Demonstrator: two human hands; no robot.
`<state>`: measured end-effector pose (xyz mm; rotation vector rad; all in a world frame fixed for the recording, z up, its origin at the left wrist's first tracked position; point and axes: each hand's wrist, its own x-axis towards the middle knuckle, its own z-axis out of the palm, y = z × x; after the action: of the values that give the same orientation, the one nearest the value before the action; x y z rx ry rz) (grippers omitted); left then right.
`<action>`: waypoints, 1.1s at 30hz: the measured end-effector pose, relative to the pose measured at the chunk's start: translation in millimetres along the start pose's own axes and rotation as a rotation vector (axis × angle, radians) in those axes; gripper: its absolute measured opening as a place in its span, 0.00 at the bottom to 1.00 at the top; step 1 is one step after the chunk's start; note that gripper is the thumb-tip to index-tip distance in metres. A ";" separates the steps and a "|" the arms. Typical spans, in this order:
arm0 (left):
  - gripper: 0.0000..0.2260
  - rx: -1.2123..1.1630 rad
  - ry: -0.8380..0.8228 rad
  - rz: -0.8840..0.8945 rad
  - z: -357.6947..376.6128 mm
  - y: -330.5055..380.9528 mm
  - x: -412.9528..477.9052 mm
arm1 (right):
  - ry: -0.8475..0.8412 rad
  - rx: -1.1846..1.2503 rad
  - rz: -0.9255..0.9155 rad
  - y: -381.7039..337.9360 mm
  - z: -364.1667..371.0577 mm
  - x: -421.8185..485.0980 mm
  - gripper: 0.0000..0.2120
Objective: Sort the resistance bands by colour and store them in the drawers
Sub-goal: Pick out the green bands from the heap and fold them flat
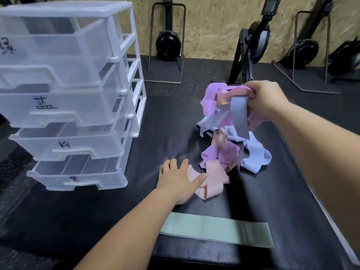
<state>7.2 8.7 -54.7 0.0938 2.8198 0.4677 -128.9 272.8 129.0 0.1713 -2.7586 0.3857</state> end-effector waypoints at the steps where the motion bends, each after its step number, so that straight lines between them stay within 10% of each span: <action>1: 0.45 0.002 0.004 0.005 0.3 0.5 -0.8 | -0.021 -0.006 0.010 -2.8 -1.2 -8.6 0.12; 7: 0.46 -0.033 -0.029 0.056 -9.6 -8.9 -5.3 | -0.710 -0.244 0.028 -6.5 53.9 -100.3 0.35; 21: 0.37 -0.098 0.133 0.372 1.8 10.8 -66.6 | -0.458 -0.063 -0.043 27.7 19.8 -209.9 0.29; 33: 0.30 0.205 0.302 0.706 54.9 63.5 -111.2 | -0.621 0.030 0.052 37.4 25.3 -312.6 0.22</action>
<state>130.5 73.5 -54.6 1.1733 3.0516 0.3458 148.0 323.3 -14.3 0.2647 -3.3740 0.4479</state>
